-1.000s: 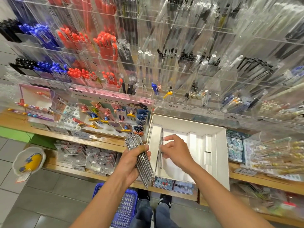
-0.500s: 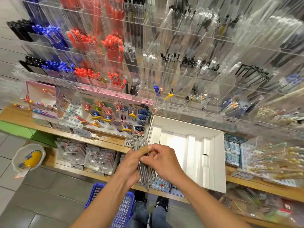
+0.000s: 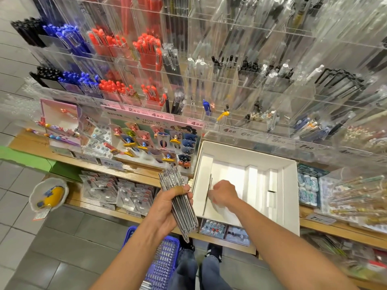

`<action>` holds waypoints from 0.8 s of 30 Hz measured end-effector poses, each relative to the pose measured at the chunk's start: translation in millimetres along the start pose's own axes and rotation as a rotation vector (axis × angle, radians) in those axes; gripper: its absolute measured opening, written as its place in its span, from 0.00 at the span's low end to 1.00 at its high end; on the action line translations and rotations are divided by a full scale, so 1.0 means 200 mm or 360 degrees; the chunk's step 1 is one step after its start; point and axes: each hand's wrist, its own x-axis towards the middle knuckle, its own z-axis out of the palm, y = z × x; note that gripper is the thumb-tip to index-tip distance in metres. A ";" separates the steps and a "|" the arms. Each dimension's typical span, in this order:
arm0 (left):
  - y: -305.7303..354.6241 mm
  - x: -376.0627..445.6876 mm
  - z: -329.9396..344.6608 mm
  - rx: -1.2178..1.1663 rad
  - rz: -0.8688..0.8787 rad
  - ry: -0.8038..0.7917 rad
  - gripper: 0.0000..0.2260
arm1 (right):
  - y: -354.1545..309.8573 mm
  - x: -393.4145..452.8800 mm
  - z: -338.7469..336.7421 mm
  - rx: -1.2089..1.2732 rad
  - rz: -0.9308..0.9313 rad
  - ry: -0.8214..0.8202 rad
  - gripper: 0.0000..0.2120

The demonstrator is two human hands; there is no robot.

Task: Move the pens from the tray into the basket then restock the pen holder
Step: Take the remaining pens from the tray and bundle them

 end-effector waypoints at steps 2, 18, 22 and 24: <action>0.01 0.00 -0.01 0.0007 0.0002 0.0004 0.03 | 0.01 0.04 0.05 -0.0032 -0.0036 0.0014 0.10; 0.01 0.01 0.08 0.0127 0.0063 0.0092 0.18 | -0.05 -0.22 -0.20 0.0817 -0.0410 0.0056 0.15; 0.00 0.02 0.12 0.0087 0.0103 -0.0016 0.18 | -0.19 -0.45 -0.24 0.0764 -0.0670 -0.0164 0.12; -0.01 0.01 0.15 -0.0015 0.0068 -0.0178 0.15 | -0.23 -0.52 -0.22 0.0679 -0.0710 -0.0152 0.09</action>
